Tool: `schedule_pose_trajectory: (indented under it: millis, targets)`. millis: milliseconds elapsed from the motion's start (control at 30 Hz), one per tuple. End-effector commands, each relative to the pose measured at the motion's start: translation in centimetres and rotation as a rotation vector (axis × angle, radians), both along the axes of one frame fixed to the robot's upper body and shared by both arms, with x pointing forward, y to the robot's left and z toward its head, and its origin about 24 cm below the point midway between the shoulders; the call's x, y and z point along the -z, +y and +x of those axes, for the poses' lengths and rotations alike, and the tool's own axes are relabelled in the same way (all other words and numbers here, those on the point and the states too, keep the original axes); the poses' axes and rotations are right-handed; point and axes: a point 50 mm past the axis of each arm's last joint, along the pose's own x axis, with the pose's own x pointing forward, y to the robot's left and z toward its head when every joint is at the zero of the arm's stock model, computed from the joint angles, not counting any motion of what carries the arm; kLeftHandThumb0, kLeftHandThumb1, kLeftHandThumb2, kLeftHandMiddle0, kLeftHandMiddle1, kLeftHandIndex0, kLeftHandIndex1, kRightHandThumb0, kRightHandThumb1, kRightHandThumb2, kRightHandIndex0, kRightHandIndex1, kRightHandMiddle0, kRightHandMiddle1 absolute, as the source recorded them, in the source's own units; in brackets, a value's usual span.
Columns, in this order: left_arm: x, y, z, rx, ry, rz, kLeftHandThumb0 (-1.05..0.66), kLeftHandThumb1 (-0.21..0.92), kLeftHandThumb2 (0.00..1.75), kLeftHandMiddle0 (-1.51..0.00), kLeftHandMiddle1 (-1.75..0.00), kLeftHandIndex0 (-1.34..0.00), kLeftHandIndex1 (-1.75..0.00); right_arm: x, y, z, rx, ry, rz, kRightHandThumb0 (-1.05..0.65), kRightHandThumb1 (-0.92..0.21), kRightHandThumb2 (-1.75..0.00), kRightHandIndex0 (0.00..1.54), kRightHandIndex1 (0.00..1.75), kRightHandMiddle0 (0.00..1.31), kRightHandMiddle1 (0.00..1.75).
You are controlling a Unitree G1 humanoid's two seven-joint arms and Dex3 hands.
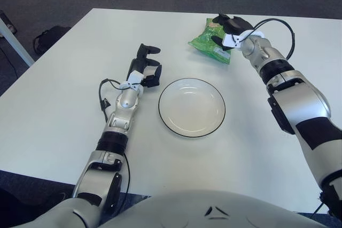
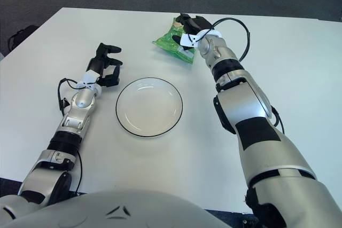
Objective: Put the snack into the plate.
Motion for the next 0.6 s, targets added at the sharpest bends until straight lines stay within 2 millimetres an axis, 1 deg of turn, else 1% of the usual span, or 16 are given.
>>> schedule_pose_trajectory:
  millis: [0, 33, 133, 200, 333, 433, 567]
  targets:
    - [2.3, 0.0, -1.3, -0.005, 0.086, -0.01, -0.36, 0.83, 0.68, -0.43, -1.2, -0.18, -1.63, 1.4, -0.9, -0.2, 0.041, 0.07, 0.031, -0.89, -0.92, -1.23, 0.02, 0.21, 0.0, 0.39]
    - [2.3, -0.1, -1.3, -0.005, 0.086, -0.012, -0.36, 0.86, 0.62, -0.42, -1.2, -0.18, -1.67, 1.6, -1.0, -0.3, 0.044, 0.079, 0.034, -0.89, -0.92, -1.23, 0.02, 0.21, 0.0, 0.39]
    - [2.3, -0.1, -1.5, -0.017, 0.086, -0.02, -0.35, 0.9, 0.55, -0.42, -1.2, -0.19, -1.72, 2.4, -1.1, -0.5, 0.052, 0.116, 0.042, -0.88, -0.92, -1.25, 0.02, 0.2, 0.0, 0.38]
    - [2.3, -0.1, -1.5, -0.021, 0.085, -0.023, -0.35, 0.91, 0.53, -0.41, -1.2, -0.19, -1.73, 2.7, -1.2, -0.5, 0.054, 0.13, 0.044, -0.88, -0.92, -1.25, 0.02, 0.2, 0.0, 0.37]
    - [2.2, -0.1, -1.7, -0.035, 0.071, -0.025, -0.35, 0.92, 0.52, -0.4, -1.2, -0.19, -1.74, 4.3, -1.8, -1.1, 0.051, 0.225, 0.061, -0.91, -0.92, -1.25, 0.02, 0.19, 0.0, 0.36]
    - [2.1, -0.1, -1.8, -0.037, 0.064, -0.024, -0.35, 0.92, 0.52, -0.41, -1.2, -0.19, -1.75, 4.5, -1.9, -1.1, 0.062, 0.255, 0.07, -0.93, -0.92, -1.25, 0.02, 0.19, 0.0, 0.36]
    - [2.0, 0.0, -1.9, -0.041, 0.059, -0.022, -0.35, 0.92, 0.52, -0.42, -1.21, -0.19, -1.75, 5.2, -2.4, -1.3, 0.089, 0.297, 0.088, -0.92, -0.92, -1.24, 0.04, 0.19, 0.0, 0.37]
